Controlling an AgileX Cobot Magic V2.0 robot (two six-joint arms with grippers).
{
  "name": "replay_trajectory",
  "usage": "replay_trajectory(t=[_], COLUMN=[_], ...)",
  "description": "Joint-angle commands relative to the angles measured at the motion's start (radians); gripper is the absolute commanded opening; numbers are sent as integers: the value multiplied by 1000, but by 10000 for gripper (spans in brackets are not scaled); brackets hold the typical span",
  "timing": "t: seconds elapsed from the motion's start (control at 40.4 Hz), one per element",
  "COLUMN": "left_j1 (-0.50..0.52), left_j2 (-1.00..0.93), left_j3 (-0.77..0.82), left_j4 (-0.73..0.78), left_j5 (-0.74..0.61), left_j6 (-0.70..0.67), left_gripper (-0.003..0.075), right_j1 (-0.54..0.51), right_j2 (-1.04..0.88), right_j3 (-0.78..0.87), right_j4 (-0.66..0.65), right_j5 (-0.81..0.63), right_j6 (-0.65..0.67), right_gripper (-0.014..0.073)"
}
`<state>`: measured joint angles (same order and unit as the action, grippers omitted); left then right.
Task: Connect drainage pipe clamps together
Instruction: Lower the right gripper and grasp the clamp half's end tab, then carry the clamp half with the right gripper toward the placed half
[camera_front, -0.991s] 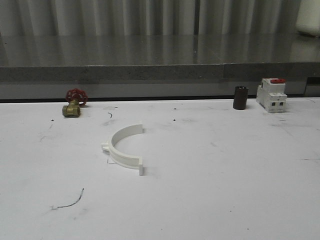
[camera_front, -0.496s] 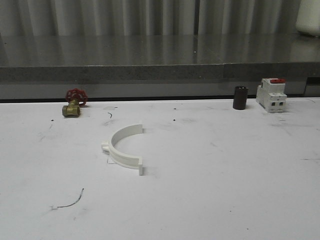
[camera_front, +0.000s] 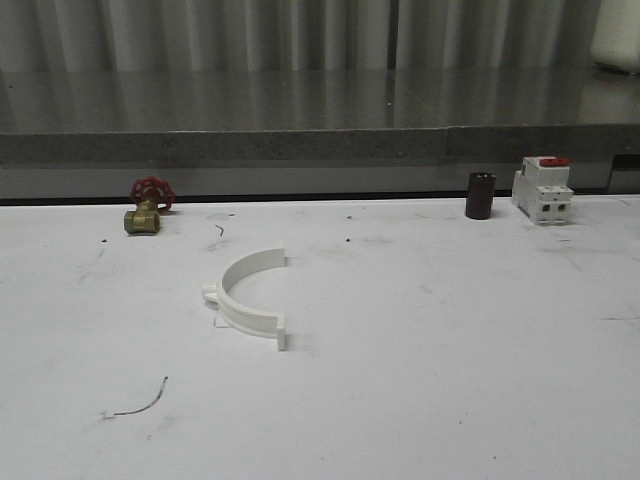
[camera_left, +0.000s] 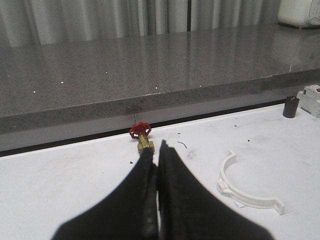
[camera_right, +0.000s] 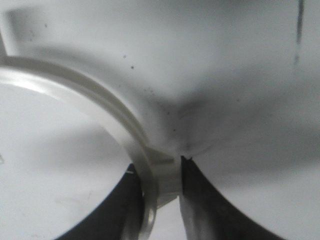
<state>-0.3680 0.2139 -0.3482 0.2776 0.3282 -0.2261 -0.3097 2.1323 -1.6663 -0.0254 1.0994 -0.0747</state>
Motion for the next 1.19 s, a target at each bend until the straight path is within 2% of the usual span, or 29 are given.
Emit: replay_trajectory(t=[0.0,0.124,0.347,0.545,1.165], left_j1=[3,3,3,3,3], left_j2=[11,11,11,11,11], left_j3=[-28,-28,-28,-28,-28], left_j4=[7,7,7,7,7], left_j5=[-76,-76,-76,-76,-76], left_j6=[-1,-1,-1,-1,-1], left_gripper=[-20,-20,-20,-20,-20], right_j1=[-2,10,90,226,639], right_j2=[-62,-85,-140,-143,-157], right_j3=[-65,-94,-93,-91,-91], right_j4=[-7,-7,-7,-7,-8], right_j5=[54,76,46,67,56], right_j6=[4,36,200,323,536], right_gripper=[148,148,148,150,150])
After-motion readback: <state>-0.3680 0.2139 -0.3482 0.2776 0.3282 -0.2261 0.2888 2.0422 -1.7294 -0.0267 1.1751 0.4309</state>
